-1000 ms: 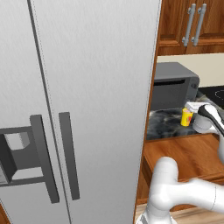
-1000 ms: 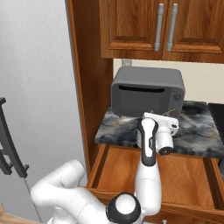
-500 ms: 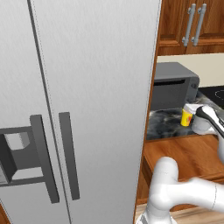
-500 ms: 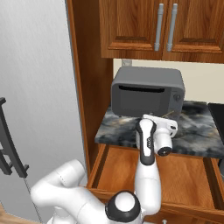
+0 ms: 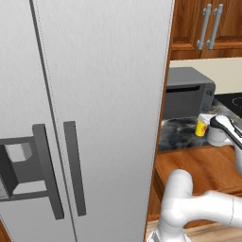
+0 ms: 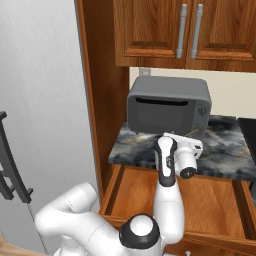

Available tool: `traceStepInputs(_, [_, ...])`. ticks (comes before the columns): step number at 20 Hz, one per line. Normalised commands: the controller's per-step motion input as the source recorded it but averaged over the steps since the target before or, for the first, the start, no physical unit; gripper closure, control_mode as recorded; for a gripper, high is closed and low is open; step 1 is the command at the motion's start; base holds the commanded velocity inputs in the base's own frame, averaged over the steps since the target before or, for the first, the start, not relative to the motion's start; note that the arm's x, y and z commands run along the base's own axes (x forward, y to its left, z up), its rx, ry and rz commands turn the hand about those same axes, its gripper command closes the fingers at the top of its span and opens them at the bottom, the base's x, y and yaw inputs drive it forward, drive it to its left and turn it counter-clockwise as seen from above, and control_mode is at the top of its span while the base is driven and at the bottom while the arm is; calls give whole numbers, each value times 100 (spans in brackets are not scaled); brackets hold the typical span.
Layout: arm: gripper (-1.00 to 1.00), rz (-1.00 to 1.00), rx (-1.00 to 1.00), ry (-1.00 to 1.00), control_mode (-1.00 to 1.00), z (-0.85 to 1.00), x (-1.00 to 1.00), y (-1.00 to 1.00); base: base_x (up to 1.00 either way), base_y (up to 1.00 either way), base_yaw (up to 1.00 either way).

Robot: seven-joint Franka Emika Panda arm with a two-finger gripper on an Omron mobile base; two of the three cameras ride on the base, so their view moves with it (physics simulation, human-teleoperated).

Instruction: Pick up the straw from the right drawer and put it inside the smoothie cup.

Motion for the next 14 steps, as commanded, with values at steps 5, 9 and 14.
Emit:
traceStepInputs(5, [-100, 0, 0, 12, -100, -14, 0, 0, 0, 0, 0])
traceStepInputs(9, [-100, 0, 0, 11, -100, -12, 0, 0, 0, 0, 0])
traceStepInputs(14, [-100, 0, 0, 1, -100, 0, -11, -7, 0, 0, 0])
